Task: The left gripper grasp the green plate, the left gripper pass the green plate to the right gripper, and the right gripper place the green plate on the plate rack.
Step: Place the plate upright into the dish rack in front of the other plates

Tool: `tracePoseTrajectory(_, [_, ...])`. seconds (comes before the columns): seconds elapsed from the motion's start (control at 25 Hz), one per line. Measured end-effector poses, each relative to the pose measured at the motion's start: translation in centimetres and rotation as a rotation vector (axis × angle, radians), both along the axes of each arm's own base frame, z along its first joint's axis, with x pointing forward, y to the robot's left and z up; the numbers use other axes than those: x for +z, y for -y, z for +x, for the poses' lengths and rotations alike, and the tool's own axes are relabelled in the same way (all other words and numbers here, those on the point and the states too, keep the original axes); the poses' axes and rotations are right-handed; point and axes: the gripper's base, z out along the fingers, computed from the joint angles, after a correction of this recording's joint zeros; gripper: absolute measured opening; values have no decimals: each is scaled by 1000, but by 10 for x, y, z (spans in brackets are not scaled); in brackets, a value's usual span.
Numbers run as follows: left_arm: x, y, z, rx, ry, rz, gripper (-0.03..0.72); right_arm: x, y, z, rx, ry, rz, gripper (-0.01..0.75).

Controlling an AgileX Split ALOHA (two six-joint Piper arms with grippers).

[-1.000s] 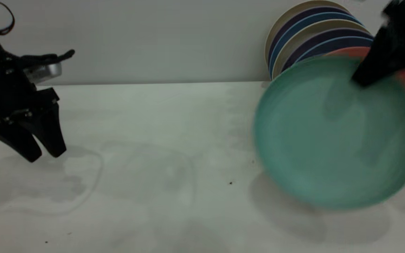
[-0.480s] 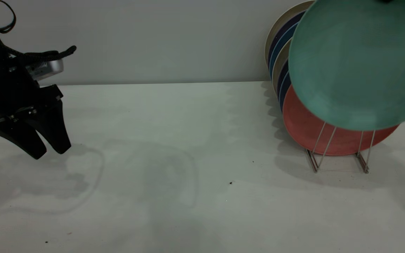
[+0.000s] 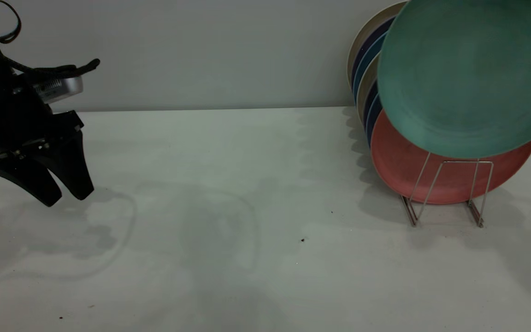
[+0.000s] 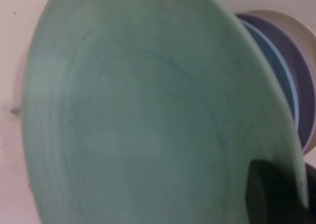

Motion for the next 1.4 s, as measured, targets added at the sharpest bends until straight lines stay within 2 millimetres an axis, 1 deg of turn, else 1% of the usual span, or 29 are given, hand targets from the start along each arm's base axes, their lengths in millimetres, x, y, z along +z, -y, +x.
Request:
tracePoseTrajectory(0.2, [0,0,0,1,3,1,564,1,3,-1,10,25,-51,37])
tracePoseTrajectory(0.88, [0,0,0,1,4,1,564,3,4,3,7,80,-80,37])
tracePoseTrajectory(1.08, [0,0,0,1,4,1,564,-1,4,5,7,68,-81,37])
tracePoseTrajectory(1.28, [0,0,0,1,4,1,564,-13,4,9,8,38,-83,37])
tracePoseTrajectory(1.4, [0,0,0,1,4,1,564,-14,3,10,4,33,-73,37])
